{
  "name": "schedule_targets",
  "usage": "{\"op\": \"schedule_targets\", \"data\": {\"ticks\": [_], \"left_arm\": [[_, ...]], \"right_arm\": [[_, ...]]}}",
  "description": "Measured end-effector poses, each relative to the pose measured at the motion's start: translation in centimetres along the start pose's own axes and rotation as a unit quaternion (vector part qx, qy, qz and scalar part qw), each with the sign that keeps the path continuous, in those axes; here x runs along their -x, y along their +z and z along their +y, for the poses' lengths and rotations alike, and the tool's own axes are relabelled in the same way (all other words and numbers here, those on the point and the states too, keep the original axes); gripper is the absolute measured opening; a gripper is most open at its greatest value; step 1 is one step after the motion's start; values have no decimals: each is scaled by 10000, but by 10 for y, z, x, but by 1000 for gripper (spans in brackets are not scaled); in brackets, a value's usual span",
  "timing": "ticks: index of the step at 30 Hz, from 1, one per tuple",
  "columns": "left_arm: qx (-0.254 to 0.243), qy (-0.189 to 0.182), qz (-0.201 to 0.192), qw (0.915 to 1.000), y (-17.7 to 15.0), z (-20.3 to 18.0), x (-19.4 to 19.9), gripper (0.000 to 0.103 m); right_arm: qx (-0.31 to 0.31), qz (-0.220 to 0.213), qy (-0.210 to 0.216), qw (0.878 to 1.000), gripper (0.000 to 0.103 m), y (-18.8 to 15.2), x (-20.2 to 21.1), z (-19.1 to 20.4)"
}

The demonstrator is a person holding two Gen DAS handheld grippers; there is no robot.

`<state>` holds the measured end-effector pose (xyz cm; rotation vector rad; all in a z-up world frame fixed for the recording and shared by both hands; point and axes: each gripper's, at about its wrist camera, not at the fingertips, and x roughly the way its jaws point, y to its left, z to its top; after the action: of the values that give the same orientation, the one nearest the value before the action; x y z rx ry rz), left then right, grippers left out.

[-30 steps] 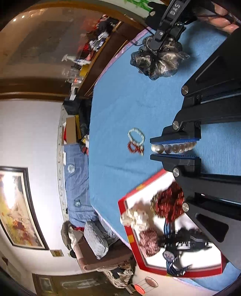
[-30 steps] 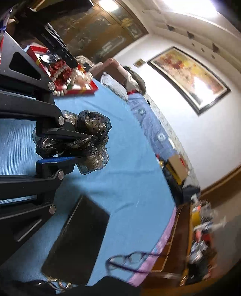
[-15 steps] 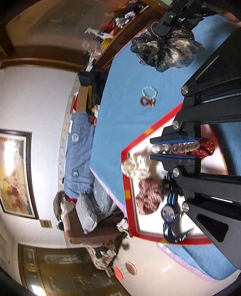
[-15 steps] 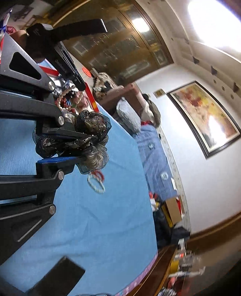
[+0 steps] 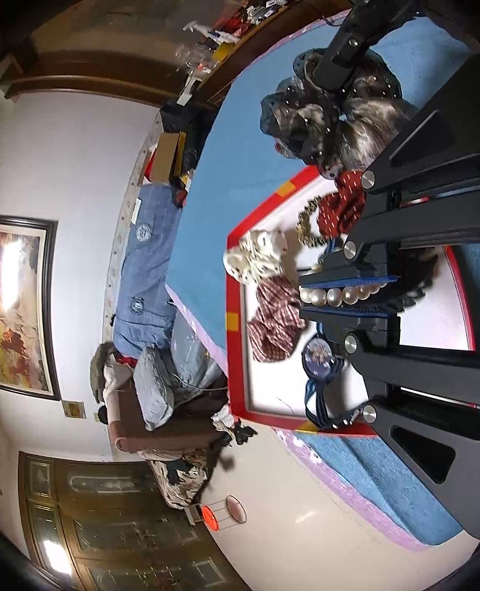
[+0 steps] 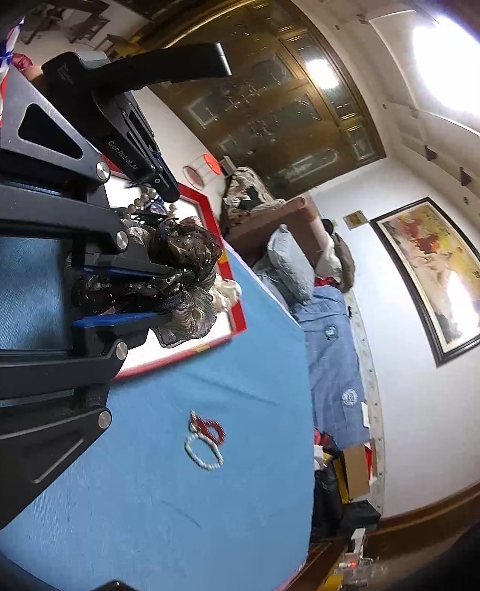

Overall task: Organize jewelry
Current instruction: 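Carry the pearl bracelet and black scrunchie over the red tray, then open both grippers to release the pearls and scrunchie into the tray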

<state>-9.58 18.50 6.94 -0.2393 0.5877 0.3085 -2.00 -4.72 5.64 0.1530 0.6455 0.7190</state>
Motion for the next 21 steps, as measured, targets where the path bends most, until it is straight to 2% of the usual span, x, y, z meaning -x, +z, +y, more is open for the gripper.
{"op": "schedule_targets", "data": {"ticks": [7,21], "left_arm": [[127,35,229,9997,-6,9,-14,9],[193,136,417,9989,-12,14,-32,10]], "right_arm": [[-17,193,-74,9998,18,-2,-23,-1],[-73,389,-172,9991,19,-8,-45,-5]]}}
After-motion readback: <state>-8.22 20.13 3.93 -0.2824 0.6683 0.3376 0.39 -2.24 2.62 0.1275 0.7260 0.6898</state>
